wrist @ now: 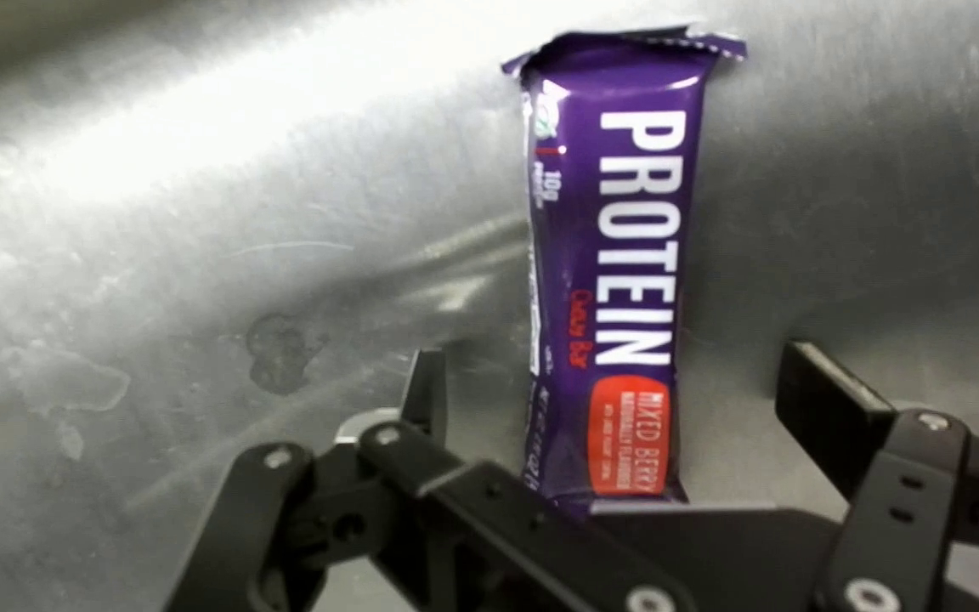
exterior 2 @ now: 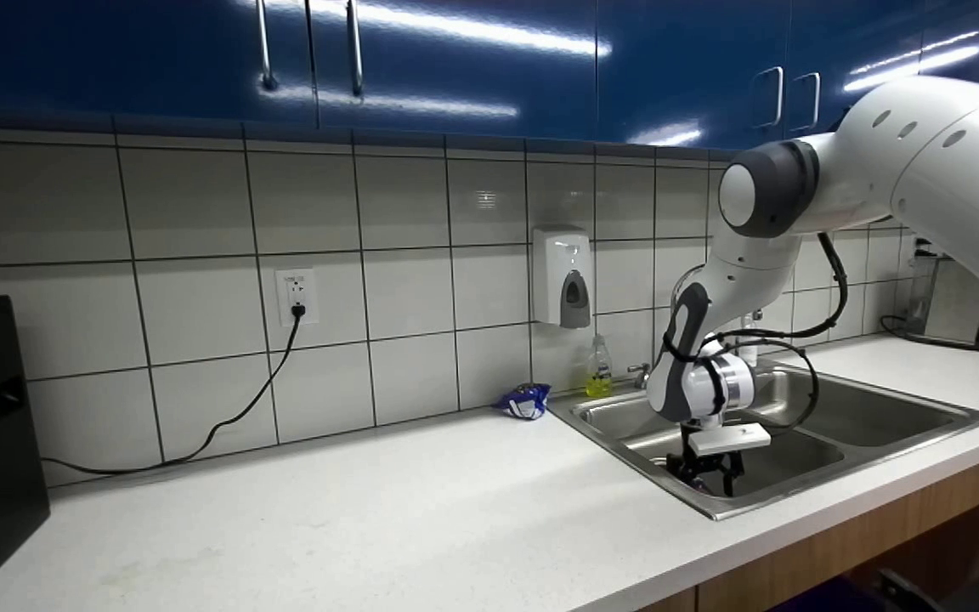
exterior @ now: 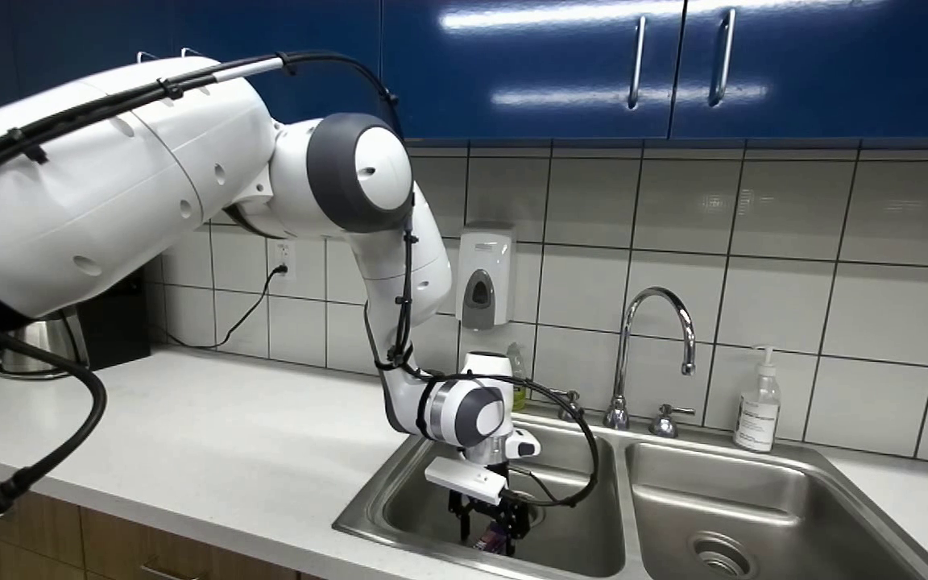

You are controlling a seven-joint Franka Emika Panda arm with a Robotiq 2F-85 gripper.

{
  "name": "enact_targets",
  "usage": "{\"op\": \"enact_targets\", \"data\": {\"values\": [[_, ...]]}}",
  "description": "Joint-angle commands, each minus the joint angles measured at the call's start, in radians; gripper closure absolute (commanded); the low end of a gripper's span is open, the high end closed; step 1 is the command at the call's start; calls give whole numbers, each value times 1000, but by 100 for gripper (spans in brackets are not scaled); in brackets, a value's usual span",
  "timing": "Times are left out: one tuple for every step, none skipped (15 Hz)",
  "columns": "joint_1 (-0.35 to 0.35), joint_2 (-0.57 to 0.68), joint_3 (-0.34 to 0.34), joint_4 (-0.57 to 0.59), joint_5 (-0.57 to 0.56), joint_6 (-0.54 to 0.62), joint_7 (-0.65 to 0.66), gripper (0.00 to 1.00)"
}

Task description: Shift the chocolate bar from the sink to the counter

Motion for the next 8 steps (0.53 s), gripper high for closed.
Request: {"op": "enact_targets", "data": {"values": [[-39, -46, 42, -52, 27, 29, -28, 0], [-46, -54, 50, -62, 32, 33, -33, 0], [-51, -59, 55, -70, 37, 38, -37, 0], [-56, -66, 60, -79, 39, 41, -40, 0], [-59, -74, 63, -88, 41, 42, -40, 0], [-66, -82, 69, -98, 44, 42, -44, 0], [-70, -91, 71, -108, 44, 41, -46, 0], [-70, -99, 69, -117, 43, 40, -44, 0]]}}
